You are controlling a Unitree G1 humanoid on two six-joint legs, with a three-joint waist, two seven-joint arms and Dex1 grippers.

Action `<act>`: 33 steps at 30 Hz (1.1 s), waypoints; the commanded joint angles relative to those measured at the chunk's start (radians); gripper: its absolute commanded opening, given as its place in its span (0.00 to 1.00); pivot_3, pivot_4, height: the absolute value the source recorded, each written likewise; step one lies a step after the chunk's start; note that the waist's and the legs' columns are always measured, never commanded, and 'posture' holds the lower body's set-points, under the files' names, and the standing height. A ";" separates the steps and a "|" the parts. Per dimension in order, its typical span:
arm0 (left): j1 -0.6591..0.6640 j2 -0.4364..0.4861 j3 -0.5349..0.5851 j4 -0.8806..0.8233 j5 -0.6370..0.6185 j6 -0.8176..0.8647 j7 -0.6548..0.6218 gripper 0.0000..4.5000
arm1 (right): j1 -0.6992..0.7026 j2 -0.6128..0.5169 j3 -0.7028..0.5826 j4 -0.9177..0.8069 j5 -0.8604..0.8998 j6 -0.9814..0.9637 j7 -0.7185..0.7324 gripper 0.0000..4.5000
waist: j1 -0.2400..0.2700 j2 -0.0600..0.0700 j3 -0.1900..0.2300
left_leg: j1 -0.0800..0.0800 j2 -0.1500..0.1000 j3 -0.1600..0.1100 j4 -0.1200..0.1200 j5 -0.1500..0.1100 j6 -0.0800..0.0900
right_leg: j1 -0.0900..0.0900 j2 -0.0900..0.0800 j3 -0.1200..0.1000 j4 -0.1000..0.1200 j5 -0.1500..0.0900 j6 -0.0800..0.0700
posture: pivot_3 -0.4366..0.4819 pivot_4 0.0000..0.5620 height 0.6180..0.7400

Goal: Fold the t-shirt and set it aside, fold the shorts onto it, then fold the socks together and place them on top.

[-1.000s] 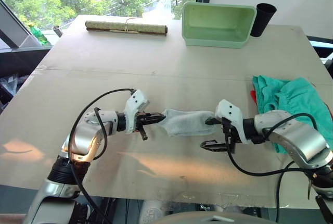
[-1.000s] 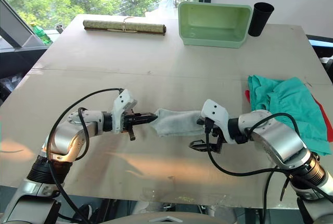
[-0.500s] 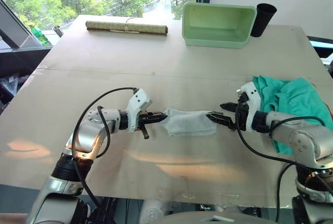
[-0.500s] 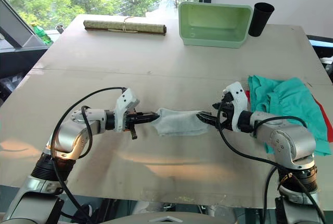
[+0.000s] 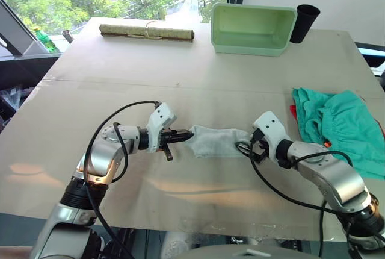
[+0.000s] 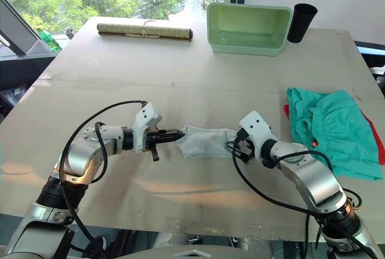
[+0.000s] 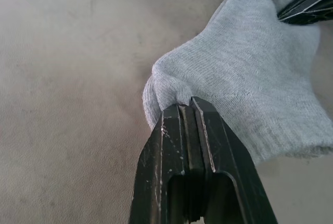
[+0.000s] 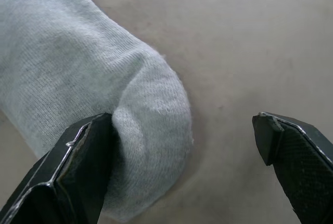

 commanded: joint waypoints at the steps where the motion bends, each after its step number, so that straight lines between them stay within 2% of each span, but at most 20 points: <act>1: -0.021 -0.027 0.036 0.023 0.007 -0.090 0.013 0.00 | 0.040 -0.010 0.070 0.039 -0.065 -0.015 -0.001 0.98 | 0.000 -0.001 -0.001 | 0.000 0.000 0.000 0.000 0.000 0.000 | 0.000 0.000 0.000 0.000 0.000 0.000 | 0.48 0.27 0.96; 4: -0.033 -0.015 0.056 0.036 -0.027 -0.065 -0.016 0.22 | 0.051 -0.003 0.064 0.047 -0.081 -0.026 0.001 1.00 | -0.004 -0.002 -0.001 | 0.001 0.000 0.000 0.000 0.000 0.000 | 0.000 0.000 0.000 0.001 0.000 0.000 | 0.48 0.27 0.96; 7: -0.050 -0.013 0.077 0.085 0.031 -0.159 0.025 0.52 | 0.060 0.009 0.050 0.047 -0.081 -0.020 0.006 1.00 | -0.004 -0.002 -0.001 | 0.001 0.000 0.000 0.000 0.000 0.000 | 0.000 0.001 0.000 0.001 0.000 0.000 | 0.48 0.27 0.96; 9: -0.077 0.018 0.098 0.124 0.006 -0.146 -0.029 0.71 | 0.065 0.019 0.035 0.043 -0.066 -0.006 0.016 1.00 | -0.004 -0.002 -0.001 | 0.001 0.000 0.000 0.000 0.000 0.000 | 0.000 0.001 0.000 0.001 0.000 0.000 | 0.48 0.27 0.96; 13: -0.144 0.063 0.099 0.155 -0.021 -0.163 -0.146 0.71 | 0.073 0.023 0.021 0.034 -0.051 0.018 0.038 1.00 | -0.002 -0.002 -0.002 | 0.001 0.000 0.000 0.000 0.000 0.000 | 0.000 0.001 0.000 0.001 0.000 0.000 | 0.48 0.27 0.96; 19: -0.188 -0.054 0.004 0.023 -0.054 -0.126 -0.171 0.71 | 0.070 0.019 0.021 0.044 -0.061 0.027 0.046 1.00 | 0.000 -0.005 -0.003 | 0.000 0.000 0.000 0.001 0.000 0.000 | 0.001 0.000 0.000 -0.001 0.000 0.000 | 0.48 0.27 0.96; 22: -0.180 -0.077 -0.064 0.026 0.002 -0.153 -0.173 0.71 | 0.072 0.020 0.019 0.039 -0.059 0.037 0.049 1.00 | -0.004 -0.005 -0.003 | 0.001 0.000 0.000 0.001 0.000 0.000 | 0.001 0.001 0.001 -0.001 0.000 0.000 | 0.48 0.27 0.96; 27: -0.205 -0.110 -0.144 0.137 0.145 -0.254 -0.100 0.71 | 0.075 0.015 0.011 0.022 -0.050 0.058 0.057 1.00 | -0.001 -0.004 -0.003 | 0.001 0.000 0.000 0.000 0.000 0.000 | 0.001 0.001 0.001 -0.001 0.000 0.000 | 0.48 0.27 0.96; 33: -0.201 -0.148 -0.192 0.226 0.240 -0.336 -0.061 0.71 | 0.078 0.038 -0.041 -0.035 0.016 0.145 0.071 1.00 | 0.003 -0.004 -0.003 | 0.000 0.000 0.000 0.000 0.000 0.000 | 0.001 0.001 0.001 -0.002 0.000 0.000 | 0.48 0.27 0.96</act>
